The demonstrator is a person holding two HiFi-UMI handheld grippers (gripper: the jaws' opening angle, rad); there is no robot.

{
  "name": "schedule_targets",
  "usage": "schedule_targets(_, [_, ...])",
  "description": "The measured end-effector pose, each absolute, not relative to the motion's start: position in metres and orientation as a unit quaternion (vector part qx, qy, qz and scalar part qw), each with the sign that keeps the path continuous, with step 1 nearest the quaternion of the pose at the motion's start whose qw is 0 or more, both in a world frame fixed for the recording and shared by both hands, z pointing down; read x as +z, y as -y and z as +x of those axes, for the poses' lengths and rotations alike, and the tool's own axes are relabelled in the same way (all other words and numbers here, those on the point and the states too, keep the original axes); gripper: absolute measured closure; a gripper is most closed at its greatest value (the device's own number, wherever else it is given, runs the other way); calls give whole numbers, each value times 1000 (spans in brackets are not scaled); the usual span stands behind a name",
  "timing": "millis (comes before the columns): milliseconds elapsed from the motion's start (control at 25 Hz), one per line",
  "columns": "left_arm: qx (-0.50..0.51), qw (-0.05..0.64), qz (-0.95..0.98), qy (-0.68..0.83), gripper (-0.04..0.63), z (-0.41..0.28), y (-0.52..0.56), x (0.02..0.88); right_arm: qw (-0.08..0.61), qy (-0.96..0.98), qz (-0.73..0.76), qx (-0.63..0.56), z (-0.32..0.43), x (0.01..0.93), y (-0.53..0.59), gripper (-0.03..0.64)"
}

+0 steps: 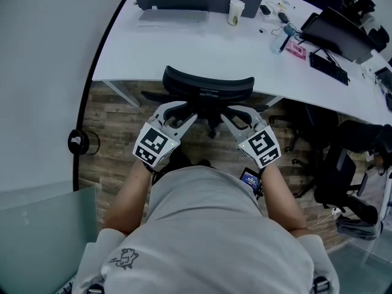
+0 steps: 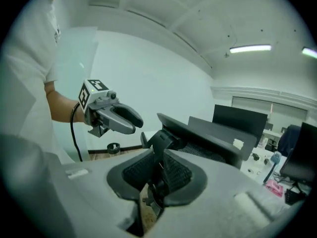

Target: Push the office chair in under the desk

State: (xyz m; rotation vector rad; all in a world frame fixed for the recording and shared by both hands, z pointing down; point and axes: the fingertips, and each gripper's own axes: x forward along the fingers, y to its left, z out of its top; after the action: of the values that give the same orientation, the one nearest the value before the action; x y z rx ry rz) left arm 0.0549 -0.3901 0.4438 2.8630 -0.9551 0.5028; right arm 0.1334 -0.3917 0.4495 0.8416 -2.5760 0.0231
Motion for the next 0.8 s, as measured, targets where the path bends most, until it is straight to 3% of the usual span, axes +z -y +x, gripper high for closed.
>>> schedule_targets(200, [118, 61, 927, 350, 460, 56, 373, 434, 186, 929, 318, 14, 133, 439, 377, 580])
schedule_targets(600, [101, 52, 921, 372, 589, 55, 349, 434, 170, 927, 333, -3, 131, 438, 352, 612])
schedule_targets(800, [100, 48, 923, 369, 597, 54, 346, 430, 174, 928, 329, -14, 131, 436, 345, 612])
